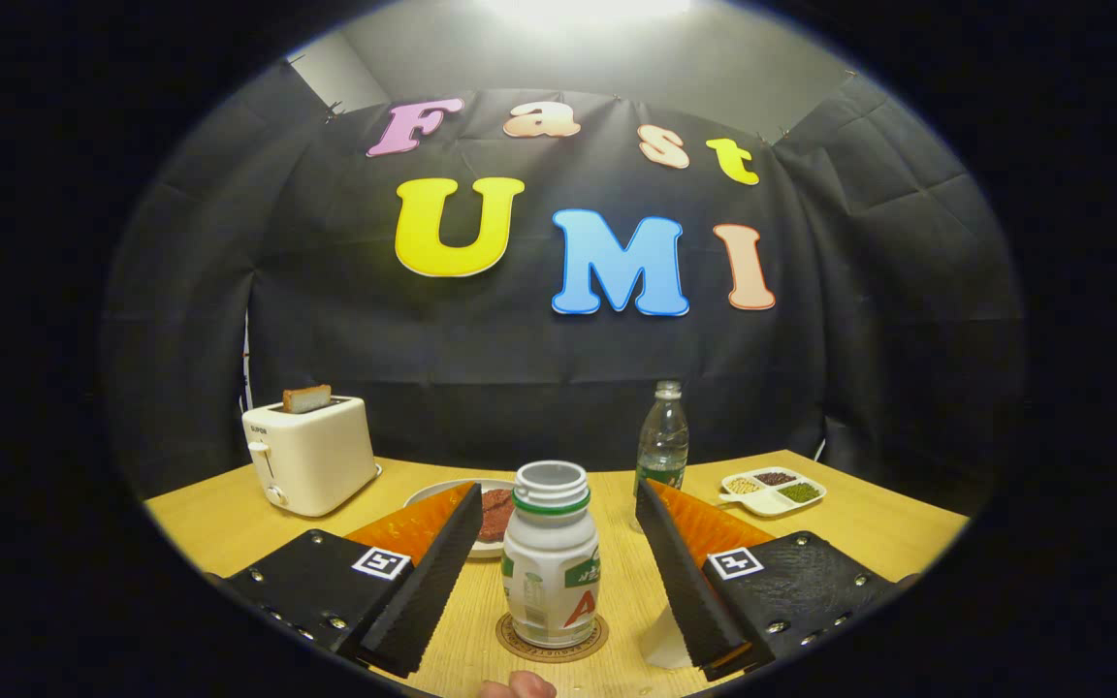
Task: Take the bottle from table, then pour the juice into the cup, finally place the bottle on the coaster
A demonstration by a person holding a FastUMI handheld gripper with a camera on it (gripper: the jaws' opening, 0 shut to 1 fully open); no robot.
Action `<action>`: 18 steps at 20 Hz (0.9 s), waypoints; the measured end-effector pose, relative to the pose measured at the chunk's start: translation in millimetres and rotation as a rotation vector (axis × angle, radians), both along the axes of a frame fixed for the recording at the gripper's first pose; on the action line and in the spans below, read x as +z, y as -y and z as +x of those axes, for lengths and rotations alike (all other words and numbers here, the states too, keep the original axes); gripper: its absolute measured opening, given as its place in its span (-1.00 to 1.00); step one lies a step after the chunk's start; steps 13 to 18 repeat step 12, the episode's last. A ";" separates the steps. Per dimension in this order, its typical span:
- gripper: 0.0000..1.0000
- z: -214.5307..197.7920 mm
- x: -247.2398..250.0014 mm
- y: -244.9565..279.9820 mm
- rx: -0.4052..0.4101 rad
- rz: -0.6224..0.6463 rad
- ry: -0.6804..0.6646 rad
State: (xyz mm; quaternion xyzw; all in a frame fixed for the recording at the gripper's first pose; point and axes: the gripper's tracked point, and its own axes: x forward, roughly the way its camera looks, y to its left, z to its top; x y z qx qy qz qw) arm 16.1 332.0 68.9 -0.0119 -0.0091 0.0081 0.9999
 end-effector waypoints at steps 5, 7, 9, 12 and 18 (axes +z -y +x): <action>0.92 -36.2 81.8 -14.0 0.080 0.080 0.066; 0.92 -46.6 102.5 -20.9 0.103 0.068 0.081; 0.92 -55.9 115.2 -23.9 0.112 0.033 0.086; 0.92 -64.7 115.0 -23.9 0.150 0.025 0.074; 0.92 -64.7 115.0 -23.9 0.150 0.025 0.074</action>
